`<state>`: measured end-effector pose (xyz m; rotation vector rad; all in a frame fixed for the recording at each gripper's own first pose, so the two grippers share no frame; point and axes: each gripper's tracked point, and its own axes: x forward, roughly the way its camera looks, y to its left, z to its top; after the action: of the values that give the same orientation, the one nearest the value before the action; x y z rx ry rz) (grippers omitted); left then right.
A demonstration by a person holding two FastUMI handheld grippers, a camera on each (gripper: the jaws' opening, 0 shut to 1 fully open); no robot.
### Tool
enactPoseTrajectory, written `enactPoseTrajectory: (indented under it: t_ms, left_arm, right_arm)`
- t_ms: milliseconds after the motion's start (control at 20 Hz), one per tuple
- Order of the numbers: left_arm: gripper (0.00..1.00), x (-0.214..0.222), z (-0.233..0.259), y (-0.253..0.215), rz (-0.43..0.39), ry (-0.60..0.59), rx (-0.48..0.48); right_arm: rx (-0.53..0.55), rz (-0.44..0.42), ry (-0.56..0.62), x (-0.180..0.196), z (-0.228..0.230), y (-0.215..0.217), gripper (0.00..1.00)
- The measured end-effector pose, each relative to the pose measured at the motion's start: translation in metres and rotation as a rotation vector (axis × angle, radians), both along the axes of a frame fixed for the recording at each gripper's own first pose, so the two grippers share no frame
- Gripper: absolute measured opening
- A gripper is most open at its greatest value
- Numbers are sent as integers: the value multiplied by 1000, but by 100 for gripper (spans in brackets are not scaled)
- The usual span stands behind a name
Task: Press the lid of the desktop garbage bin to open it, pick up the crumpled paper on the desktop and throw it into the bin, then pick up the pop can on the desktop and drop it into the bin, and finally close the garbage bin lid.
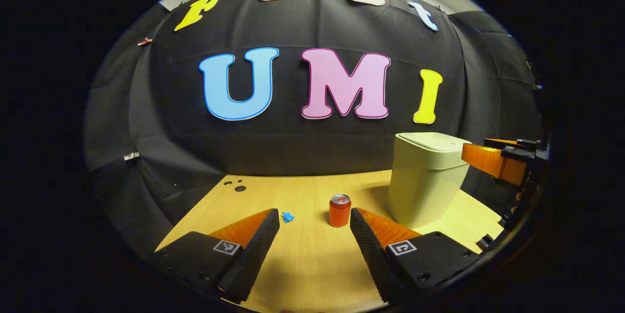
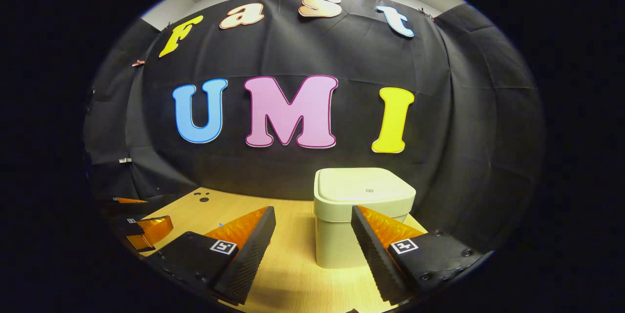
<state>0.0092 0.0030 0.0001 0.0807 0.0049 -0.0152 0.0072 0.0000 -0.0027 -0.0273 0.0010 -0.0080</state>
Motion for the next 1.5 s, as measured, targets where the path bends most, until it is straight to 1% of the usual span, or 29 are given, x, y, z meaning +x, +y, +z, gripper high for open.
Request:
enactPoseTrajectory:
  t_ms: [150, 250, 300, 350, 400, 450, 500, 550, 600, 650, 750, 800, 850, 900, 950, 1000, 1050, 1100, 1200, 1250, 1300, 1350, 1450, 1500]
  left_arm:
    - [94, -1, -1, -1, -1, 1, -6]
    - [94, -2, -3, -1, 2, 1, -5]
    - [94, -2, -1, 0, 5, -2, -3]
    - [94, -2, -1, 0, 7, -4, -3]
    - [94, -1, 0, 0, 6, -4, -3]
    - [94, -2, -1, -1, 5, -3, -4]
    - [94, -2, -1, -1, 6, -3, -3]
    - [94, -2, -2, -1, 7, -2, -2]
    - [94, -2, -1, -1, 7, -2, -2]
    - [94, -2, -2, -2, 7, -2, -4]
    - [94, -3, -3, -3, 5, -1, -4]
    - [94, -2, -3, -4, 5, 1, -2]
    - [94, -2, -4, -4, 3, 2, 0]
    - [94, -2, -3, -5, 1, 1, 2]
    - [94, -2, -3, -4, 1, -1, 3]
    - [94, -2, -2, -4, 0, -2, 4]
    - [94, -2, -2, -5, 1, -3, 4]
    - [94, -2, -1, -5, 1, -2, 5]
    - [94, -2, -3, -4, 3, 3, 4]
    - [94, -3, -5, -4, 3, 6, 3]
    - [94, -2, -6, -4, 4, 8, 3]
    - [94, -2, -6, -3, 4, 9, 5]
    - [94, -1, -6, -2, 7, 11, 9]
    - [94, 0, -6, 0, 9, 10, 8]
  right_arm:
    - [-16, 5, -10, -2, 5, 3, 96]
    - [-26, 5, -18, -5, 11, 4, 89]
    - [-32, 2, -19, -3, 13, 3, 80]
    - [-38, 8, -20, -4, 9, 4, 73]
    - [-45, 16, -21, -4, 11, 6, 70]
    - [-54, 13, -31, -4, 14, 5, 70]
    - [-60, 16, -40, -4, 17, 6, 63]
    - [-66, 22, -43, -2, 17, 9, 59]
    - [-70, 29, -43, -2, 18, 10, 52]
    - [-75, 37, -43, -2, 19, 13, 49]
    - [-84, 52, -37, -1, 17, 18, 49]
    - [-91, 60, -25, 1, 14, 20, 47]
    - [-96, 63, -14, 0, 11, 19, 43]
    - [-93, 72, -3, 1, 8, 21, 32]
    - [-82, 82, 7, 1, 6, 23, 31]
    - [-64, 90, 14, 1, 5, 25, 32]
    - [-50, 89, 17, 2, 4, 26, 28]
    - [-43, 67, 10, 3, 6, 20, 29]
    - [-30, 55, 10, 6, 6, 17, 13]
    - [-23, 63, 7, 7, 7, 18, 14]
    - [-28, 38, 8, 6, 5, 13, 14]
    - [-32, 31, 5, 9, 5, 9, 8]
    - [-22, 58, 8, 8, 4, 10, 6]
    - [-22, 66, 9, 9, 4, 9, 7]
